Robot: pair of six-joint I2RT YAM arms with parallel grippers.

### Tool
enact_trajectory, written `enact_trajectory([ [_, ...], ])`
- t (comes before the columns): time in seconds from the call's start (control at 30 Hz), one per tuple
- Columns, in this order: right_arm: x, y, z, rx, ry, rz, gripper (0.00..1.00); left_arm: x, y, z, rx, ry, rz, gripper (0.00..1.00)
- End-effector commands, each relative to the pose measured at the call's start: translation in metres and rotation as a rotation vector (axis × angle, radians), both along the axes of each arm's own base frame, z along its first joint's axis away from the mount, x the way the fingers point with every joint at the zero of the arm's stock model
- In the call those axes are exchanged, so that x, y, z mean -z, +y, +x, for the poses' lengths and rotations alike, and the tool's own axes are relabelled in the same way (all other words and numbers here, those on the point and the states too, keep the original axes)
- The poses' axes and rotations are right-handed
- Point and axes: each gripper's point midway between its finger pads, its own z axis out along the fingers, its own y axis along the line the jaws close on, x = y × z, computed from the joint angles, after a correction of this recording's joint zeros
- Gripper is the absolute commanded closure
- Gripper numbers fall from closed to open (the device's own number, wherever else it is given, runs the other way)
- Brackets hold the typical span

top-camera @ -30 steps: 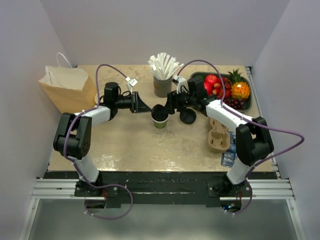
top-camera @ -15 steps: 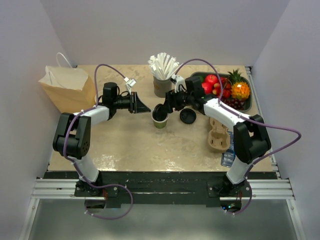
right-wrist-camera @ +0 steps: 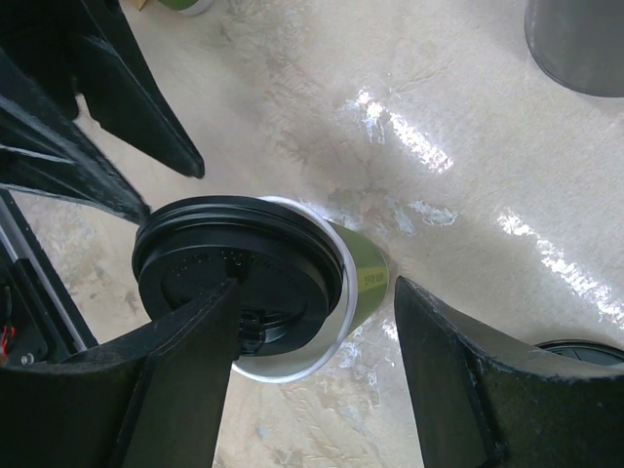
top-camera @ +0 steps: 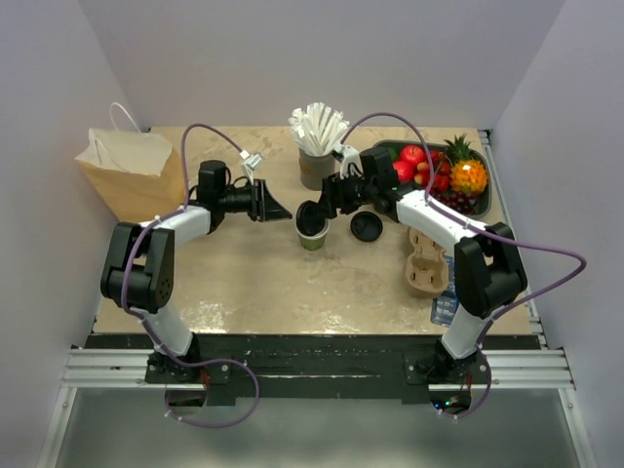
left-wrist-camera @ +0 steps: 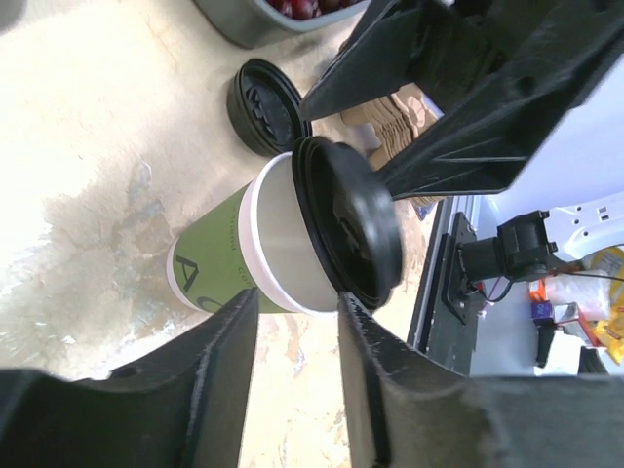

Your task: Pack the takeout coffee

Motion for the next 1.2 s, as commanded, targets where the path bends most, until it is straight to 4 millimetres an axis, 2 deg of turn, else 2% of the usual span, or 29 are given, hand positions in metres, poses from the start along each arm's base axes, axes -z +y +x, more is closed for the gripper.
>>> enact_trajectory([
  [0.0,-0.015,0.009,0.007,-0.003,-0.032,0.024,0.32,-0.049,0.007,0.003,0.02,-0.191,-0.023,0.54],
  [0.07,-0.015,0.01,0.007,-0.003,-0.03,0.025,0.32,-0.052,0.005,0.001,0.029,-0.188,-0.037,0.52],
  [0.37,-0.015,0.015,0.007,-0.012,-0.032,0.018,0.32,-0.056,-0.011,0.014,0.032,-0.219,-0.063,0.5],
  [0.67,-0.008,0.016,0.007,-0.012,-0.027,-0.006,0.32,-0.032,-0.022,0.015,0.032,-0.175,-0.022,0.5],
  [1.17,-0.005,0.01,0.006,-0.006,-0.026,-0.049,0.32,-0.03,-0.026,0.009,0.048,-0.158,-0.029,0.5],
])
